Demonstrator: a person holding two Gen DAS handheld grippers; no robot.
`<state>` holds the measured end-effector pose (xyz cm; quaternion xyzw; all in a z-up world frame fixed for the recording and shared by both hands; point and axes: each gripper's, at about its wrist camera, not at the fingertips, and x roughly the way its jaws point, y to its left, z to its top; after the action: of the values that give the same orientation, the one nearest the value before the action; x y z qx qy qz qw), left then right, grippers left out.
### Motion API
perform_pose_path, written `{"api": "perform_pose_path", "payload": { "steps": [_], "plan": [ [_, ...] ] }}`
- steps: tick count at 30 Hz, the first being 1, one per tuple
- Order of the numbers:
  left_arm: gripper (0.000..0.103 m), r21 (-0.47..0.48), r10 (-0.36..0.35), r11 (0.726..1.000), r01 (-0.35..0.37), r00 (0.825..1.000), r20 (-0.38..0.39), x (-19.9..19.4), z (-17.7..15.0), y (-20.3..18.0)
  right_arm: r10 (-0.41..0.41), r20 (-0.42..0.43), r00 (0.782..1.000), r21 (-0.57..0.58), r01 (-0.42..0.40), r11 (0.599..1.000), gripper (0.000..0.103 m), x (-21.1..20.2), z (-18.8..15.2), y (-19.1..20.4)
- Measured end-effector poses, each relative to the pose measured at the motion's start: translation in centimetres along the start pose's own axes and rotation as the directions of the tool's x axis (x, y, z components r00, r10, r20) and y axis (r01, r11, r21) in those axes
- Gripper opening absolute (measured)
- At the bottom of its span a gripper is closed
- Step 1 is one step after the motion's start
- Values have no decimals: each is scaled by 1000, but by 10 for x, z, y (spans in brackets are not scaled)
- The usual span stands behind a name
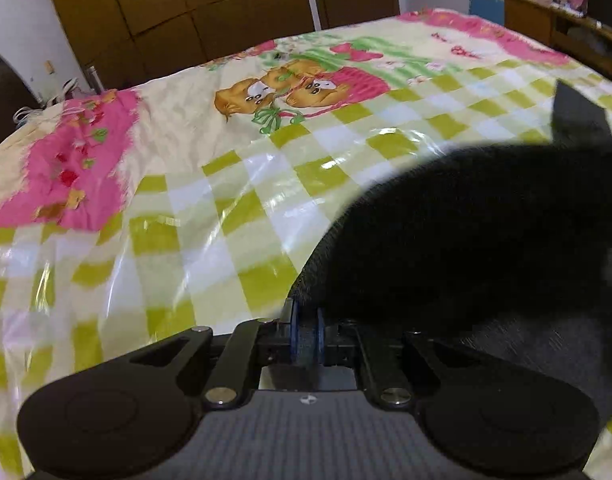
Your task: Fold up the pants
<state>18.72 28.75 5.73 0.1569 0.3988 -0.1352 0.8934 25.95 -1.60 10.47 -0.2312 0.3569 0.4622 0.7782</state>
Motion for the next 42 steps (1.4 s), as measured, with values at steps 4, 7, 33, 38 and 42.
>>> {"api": "perform_pose_path", "payload": {
  "steps": [4, 7, 33, 38, 42],
  "plan": [
    [22, -35, -7, 999, 7, 1000, 12, -34, -46, -19, 62, -23, 998, 60, -60, 996, 4, -17, -33, 53],
    [22, -69, -5, 998, 3, 1000, -24, -38, -81, -30, 88, -67, 994, 109, -80, 991, 4, -8, -58, 79],
    [38, 0, 134, 991, -134, 991, 9, -50, -138, -67, -58, -191, 980, 84, 76, 994, 9, 32, -105, 163],
    [43, 130, 188, 974, -186, 982, -4, -34, -145, -76, -112, -97, 989, -69, 105, 992, 20, 16, -85, 205],
    [44, 109, 209, 971, -211, 977, 28, -33, -147, -70, -92, -13, 996, -135, 89, 987, 28, 43, -54, 233]
  ]
}}
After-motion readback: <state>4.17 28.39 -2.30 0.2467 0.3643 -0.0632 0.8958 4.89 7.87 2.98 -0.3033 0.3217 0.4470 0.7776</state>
